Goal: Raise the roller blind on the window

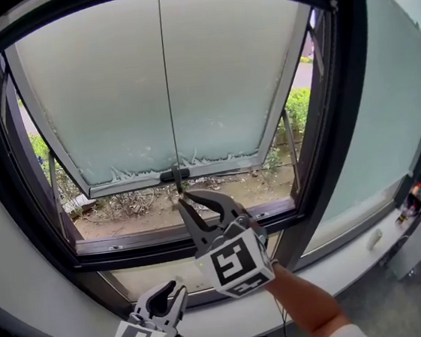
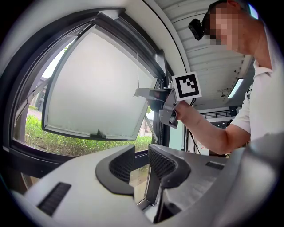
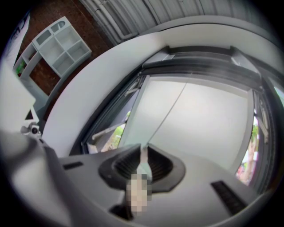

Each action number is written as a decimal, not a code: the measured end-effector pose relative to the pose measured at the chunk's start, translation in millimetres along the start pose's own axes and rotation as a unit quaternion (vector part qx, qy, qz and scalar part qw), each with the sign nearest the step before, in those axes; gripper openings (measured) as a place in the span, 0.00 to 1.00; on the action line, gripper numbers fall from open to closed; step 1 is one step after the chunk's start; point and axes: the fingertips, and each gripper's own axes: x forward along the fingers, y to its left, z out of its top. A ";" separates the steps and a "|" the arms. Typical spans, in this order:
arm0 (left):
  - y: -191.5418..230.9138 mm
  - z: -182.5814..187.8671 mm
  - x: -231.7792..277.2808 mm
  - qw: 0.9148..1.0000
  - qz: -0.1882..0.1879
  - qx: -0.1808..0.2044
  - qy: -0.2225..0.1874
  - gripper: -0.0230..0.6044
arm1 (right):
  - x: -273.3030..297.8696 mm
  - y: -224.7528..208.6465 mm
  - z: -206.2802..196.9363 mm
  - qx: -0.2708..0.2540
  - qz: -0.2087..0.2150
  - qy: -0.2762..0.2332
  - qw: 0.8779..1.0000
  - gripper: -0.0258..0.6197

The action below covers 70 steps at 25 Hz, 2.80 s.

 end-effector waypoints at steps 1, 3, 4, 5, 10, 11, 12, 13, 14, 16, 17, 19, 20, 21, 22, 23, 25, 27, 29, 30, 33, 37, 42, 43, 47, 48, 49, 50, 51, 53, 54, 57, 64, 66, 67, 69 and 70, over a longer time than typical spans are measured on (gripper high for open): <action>-0.1 -0.2 -0.1 1.000 0.000 -0.001 0.000 0.21 | 0.1 -1.3 1.4 -0.001 -0.001 -0.001 1.000 0.13; -0.3 -0.6 -0.1 1.000 0.000 -0.004 0.000 0.21 | 0.6 -3.0 4.3 -0.004 -0.003 -0.004 1.000 0.13; -0.3 -0.9 -0.2 1.000 0.000 -0.004 0.000 0.21 | 0.8 -3.6 5.5 -0.005 -0.005 -0.006 1.000 0.13; 0.1 -1.4 -0.3 1.000 0.000 -0.005 0.000 0.21 | 1.2 -4.2 6.8 -0.007 -0.007 -0.007 1.000 0.13; 2.6 -4.7 0.0 1.000 0.000 -0.008 0.001 0.21 | 0.3 -10.3 15.3 -0.017 -0.019 -0.015 1.000 0.13; 2.3 -4.9 -0.1 1.000 0.000 -0.009 0.002 0.21 | -0.3 -12.5 17.7 -0.018 -0.021 -0.017 0.999 0.13; 1.9 -5.2 -0.2 1.000 0.000 -0.010 0.003 0.21 | -0.6 -14.3 19.8 -0.017 -0.023 -0.018 0.999 0.13; 1.3 -5.5 -0.4 1.000 0.000 -0.011 0.003 0.21 | -0.6 -15.7 21.7 -0.016 -0.024 -0.019 0.999 0.13; 0.8 -5.8 -0.6 1.000 0.000 -0.011 0.004 0.21 | -0.6 -16.5 23.5 -0.018 -0.024 -0.020 0.999 0.13; 0.6 -6.3 -0.8 1.000 -0.001 -0.012 0.004 0.21 | -0.6 -16.9 26.4 -0.021 -0.026 -0.021 0.999 0.13; 0.9 -6.3 -0.5 1.000 -0.002 -0.012 0.004 0.21 | -0.3 -17.1 27.9 -0.022 -0.027 -0.023 0.999 0.13; 1.6 -6.3 0.4 1.000 -0.002 -0.012 0.003 0.21 | 0.1 -18.6 31.9 -0.025 -0.030 -0.029 0.999 0.13; 1.7 -6.3 0.8 1.000 -0.002 -0.012 0.003 0.21 | 0.1 -19.8 33.7 -0.026 -0.032 -0.031 0.999 0.13; 1.5 -6.6 1.0 1.000 -0.003 -0.013 0.003 0.21 | 0.1 -20.9 35.0 -0.027 -0.034 -0.033 0.999 0.13; 1.3 -7.1 1.0 1.000 -0.003 -0.014 0.003 0.21 | 0.2 -21.6 35.5 -0.027 -0.035 -0.033 0.998 0.13; 1.2 -7.7 0.8 1.000 -0.004 -0.015 0.004 0.21 | 0.4 -22.1 35.5 -0.027 -0.036 -0.033 0.998 0.13; 1.3 -8.8 1.0 1.000 -0.005 -0.015 0.005 0.21 | 1.1 -23.2 35.4 -0.027 -0.038 -0.034 0.998 0.13; 1.1 -10.6 1.1 1.000 -0.005 -0.015 0.007 0.21 | 1.4 -23.6 36.2 -0.028 -0.040 -0.036 0.998 0.13; 1.2 -12.3 1.0 1.000 -0.006 -0.015 0.008 0.21 | 1.5 -24.3 38.8 -0.031 -0.043 -0.041 0.998 0.13; 1.4 -12.8 1.0 1.000 -0.007 -0.015 0.008 0.21 | 1.4 -25.4 41.2 -0.032 -0.046 -0.045 0.997 0.13; 1.5 -12.2 0.6 1.000 -0.006 -0.016 0.008 0.21 | -1.1 -31.8 50.3 -0.031 -0.059 -0.060 0.996 0.13; 1.6 -11.1 -0.3 1.000 -0.004 -0.017 0.007 0.21 | -1.9 -37.8 57.3 -0.035 -0.064 -0.063 0.995 0.13; 0.0 -11.2 -0.6 1.000 -0.005 -0.018 0.008 0.21 | -3.3 -38.0 57.6 -0.037 -0.066 -0.065 0.995 0.13; -0.1 -11.0 -0.8 1.000 -0.005 -0.018 0.008 0.21 | -3.7 -37.9 57.6 -0.038 -0.067 -0.065 0.995 0.13; 0.4 -9.6 -1.8 1.000 -0.005 -0.019 0.005 0.21 | -5.8 -38.6 57.2 -0.042 -0.075 -0.069 0.994 0.13; 0.2 -9.4 -1.8 1.000 -0.005 -0.019 0.004 0.21 | -6.5 -39.1 56.6 -0.043 -0.077 -0.070 0.994 0.13; 0.0 -9.2 -1.7 1.000 -0.006 -0.019 0.004 0.21 | -7.1 -39.6 55.9 -0.045 -0.079 -0.070 0.993 0.13; -0.1 -8.8 -1.7 1.000 -0.006 -0.019 0.004 0.21 | -7.6 -39.8 55.3 -0.046 -0.081 -0.070 0.993 0.13; -0.3 -8.3 -1.8 1.000 -0.006 -0.019 0.004 0.21 | -8.1 -40.0 54.9 -0.047 -0.082 -0.071 0.993 0.13; -0.9 -6.7 -1.9 1.000 -0.006 -0.018 0.003 0.21 | -9.4 -40.2 54.9 -0.048 -0.084 -0.072 0.993 0.13; -1.4 -5.9 -2.0 1.000 -0.006 -0.018 0.002 0.21 | -10.1 -40.3 55.0 -0.049 -0.085 -0.073 0.992 0.13; -2.8 -3.8 -2.3 1.000 -0.007 -0.016 0.001 0.21 | -11.9 -40.5 55.7 -0.052 -0.087 -0.074 0.992 0.13; -7.4 -3.2 -3.4 1.000 -0.009 -0.014 0.002 0.21 | -13.1 -42.5 58.1 -0.062 -0.087 -0.067 0.992 0.13; -7.6 -2.4 -4.8 1.000 -0.008 -0.014 0.001 0.21 | -12.5 -43.4 58.0 -0.064 -0.087 -0.064 0.992 0.13; -7.3 -2.1 -5.7 1.000 -0.008 -0.014 0.001 0.21 | -12.3 -43.5 57.9 -0.064 -0.087 -0.062 0.992 0.13; -6.6 -1.9 -7.6 1.000 -0.007 -0.014 0.001 0.21 | -12.7 -43.1 58.0 -0.063 -0.088 -0.061 0.992 0.13; -6.5 -1.9 -8.3 1.000 -0.006 -0.014 0.000 0.21 | -13.0 -42.9 58.3 -0.064 -0.088 -0.060 0.992 0.13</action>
